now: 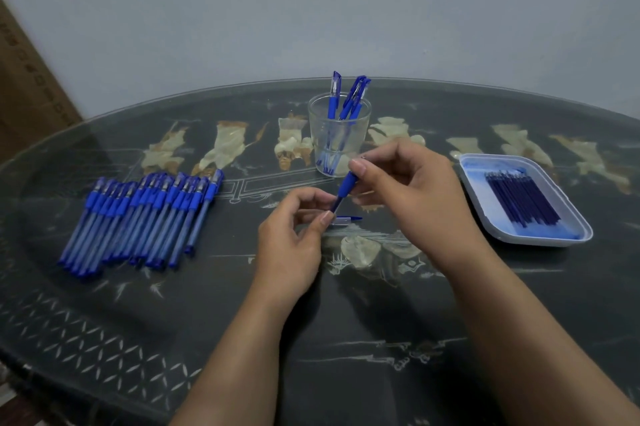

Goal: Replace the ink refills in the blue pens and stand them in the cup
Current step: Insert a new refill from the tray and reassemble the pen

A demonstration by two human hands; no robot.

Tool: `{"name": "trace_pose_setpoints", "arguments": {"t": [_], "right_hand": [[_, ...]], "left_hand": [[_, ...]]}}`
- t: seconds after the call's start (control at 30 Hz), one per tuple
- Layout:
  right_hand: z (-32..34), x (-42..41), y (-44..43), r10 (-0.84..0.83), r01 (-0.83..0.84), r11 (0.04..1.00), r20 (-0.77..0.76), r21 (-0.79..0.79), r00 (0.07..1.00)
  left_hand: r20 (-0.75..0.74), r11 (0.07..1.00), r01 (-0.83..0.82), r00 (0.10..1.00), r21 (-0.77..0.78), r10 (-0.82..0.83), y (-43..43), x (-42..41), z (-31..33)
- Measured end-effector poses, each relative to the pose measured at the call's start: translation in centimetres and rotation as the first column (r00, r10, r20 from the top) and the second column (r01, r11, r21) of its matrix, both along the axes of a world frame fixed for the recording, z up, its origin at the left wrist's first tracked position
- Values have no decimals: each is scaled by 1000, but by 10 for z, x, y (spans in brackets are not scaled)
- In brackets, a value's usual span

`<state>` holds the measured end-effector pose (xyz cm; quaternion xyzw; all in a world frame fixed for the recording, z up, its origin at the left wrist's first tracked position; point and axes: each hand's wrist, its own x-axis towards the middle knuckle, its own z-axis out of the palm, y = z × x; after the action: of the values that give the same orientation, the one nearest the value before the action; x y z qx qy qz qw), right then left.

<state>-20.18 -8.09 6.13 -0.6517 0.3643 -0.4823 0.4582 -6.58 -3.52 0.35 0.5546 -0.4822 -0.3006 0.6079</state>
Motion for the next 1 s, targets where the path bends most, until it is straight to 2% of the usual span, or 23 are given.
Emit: {"name": "trace_pose_setpoints", "arguments": {"t": [0.1,0.23,0.63,0.8,0.87,0.9,0.93,1.0], "right_hand": [[-2,2,-1,-31,31,999,12,8,999],[-1,3,0,53,-53,998,-1,-28,999],[-5,7,-2,-75,68,992,-66,-108,995],[-4,7,-1,19,-19,1000,-9,-10,1000],[-11,4,-6,1,-1,1000,5,31,1000],[-17,2,-11,-49,48,999,-90,-14,995],[-24,-1,-16,-107,80,991,-262,-110,959],[-36,-6,-22,-196,27,958,-582,-285,789]], "left_hand": [[-4,1000,-3,1000,-4,3,0,1,-1],[-15,1000,-3,1000,5,3,-1,2,-1],[39,1000,-3,999,-9,3,-1,4,-4],[22,1000,-26,999,4,26,-1,4,-2],[6,997,-70,998,15,70,-1,4,-2],[-12,995,-94,995,23,94,-1,5,-2],[-30,993,-112,993,30,113,-1,6,-2],[-51,990,-134,989,37,136,-2,6,-3]]}}
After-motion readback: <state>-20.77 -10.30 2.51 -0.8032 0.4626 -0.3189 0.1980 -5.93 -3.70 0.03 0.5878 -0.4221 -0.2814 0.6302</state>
